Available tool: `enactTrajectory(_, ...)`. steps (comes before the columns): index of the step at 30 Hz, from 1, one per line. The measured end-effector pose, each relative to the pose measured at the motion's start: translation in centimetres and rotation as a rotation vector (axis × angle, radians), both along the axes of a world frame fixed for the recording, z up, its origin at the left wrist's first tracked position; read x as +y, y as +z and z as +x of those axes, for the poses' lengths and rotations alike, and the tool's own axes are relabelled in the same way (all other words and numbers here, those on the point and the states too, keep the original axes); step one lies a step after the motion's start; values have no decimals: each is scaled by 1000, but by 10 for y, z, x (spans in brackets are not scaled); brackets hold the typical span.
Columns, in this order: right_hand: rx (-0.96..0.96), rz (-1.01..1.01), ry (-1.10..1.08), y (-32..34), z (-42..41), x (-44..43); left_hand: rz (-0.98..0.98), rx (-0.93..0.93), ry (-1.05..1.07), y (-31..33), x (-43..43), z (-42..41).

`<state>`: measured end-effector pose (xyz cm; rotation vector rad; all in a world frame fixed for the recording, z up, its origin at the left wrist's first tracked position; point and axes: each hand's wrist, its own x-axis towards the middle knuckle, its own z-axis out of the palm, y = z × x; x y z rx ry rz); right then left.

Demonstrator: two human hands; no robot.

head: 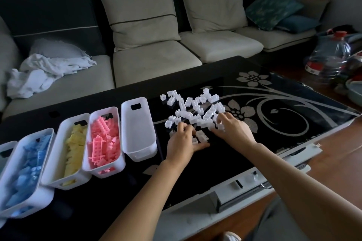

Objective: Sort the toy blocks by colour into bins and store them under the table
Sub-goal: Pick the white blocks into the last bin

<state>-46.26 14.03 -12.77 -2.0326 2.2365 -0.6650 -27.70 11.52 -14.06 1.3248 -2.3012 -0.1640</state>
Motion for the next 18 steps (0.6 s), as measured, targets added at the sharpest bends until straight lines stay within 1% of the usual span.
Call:
enactTrajectory(3,26,2,-14,2,1,1,32,16,6,-1,-1,1)
enactTrajectory(8,14,-24,14,0,1,2,74,8,-16,2,-3,2)
enactTrajectory(10,-23,-28,-4,0,0,2,96,37,-21,7,0,4)
enactTrajectory(11,-78,-27,-25,1,-1,2,102,62,-26,11,2,4)
enactTrajectory(12,-173,-36,-55,3,0,2,97,91,-35,18,5,5)
enactTrajectory(14,-476,-56,-126,11,-1,1,68,158,-49,37,9,8)
enactTrajectory(15,-683,-64,-152,18,-1,2,41,200,-47,49,11,11)
enactTrajectory(17,-1190,-45,-166,31,0,3,-30,271,-9,70,10,24)
enactTrajectory(18,-1433,-4,-170,36,1,4,-55,287,30,78,8,32)
